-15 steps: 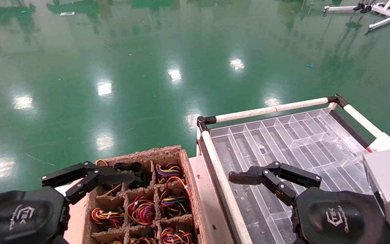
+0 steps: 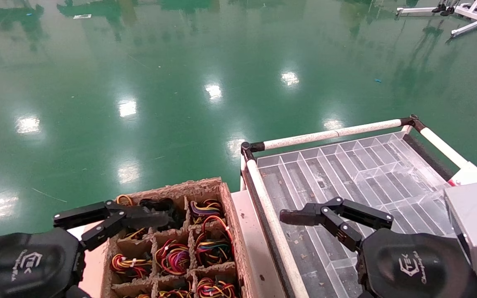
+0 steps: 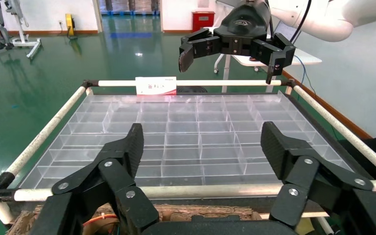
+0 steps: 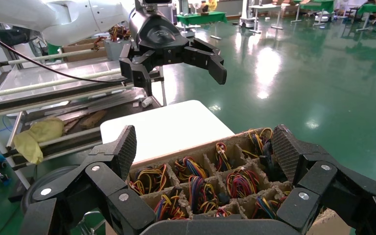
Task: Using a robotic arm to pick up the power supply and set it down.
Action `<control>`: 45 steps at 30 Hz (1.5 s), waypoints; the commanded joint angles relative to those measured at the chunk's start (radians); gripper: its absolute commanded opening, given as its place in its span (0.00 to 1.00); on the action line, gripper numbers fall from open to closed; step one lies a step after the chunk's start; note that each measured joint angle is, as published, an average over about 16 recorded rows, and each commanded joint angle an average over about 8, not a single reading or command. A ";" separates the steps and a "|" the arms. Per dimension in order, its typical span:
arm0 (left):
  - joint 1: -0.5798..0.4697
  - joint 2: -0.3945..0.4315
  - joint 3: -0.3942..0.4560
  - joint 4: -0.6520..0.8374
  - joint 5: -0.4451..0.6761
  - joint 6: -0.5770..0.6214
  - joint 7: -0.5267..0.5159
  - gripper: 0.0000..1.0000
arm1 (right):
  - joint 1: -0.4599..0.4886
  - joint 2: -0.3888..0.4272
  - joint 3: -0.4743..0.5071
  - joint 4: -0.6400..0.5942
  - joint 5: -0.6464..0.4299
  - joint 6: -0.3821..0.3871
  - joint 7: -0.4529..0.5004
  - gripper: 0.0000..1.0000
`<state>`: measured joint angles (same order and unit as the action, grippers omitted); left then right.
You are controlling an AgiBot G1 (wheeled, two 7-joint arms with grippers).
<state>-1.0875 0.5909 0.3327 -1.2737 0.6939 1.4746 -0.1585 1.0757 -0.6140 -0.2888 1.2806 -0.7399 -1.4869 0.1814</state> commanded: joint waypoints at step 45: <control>0.000 0.000 0.001 0.000 -0.001 0.000 0.001 0.00 | 0.344 -0.403 -0.389 -0.032 -0.774 0.088 0.024 0.00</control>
<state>-1.0880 0.5906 0.3337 -1.2733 0.6933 1.4746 -0.1580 1.4160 -1.0134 -0.6757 1.2506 -1.5116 -1.3968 0.2072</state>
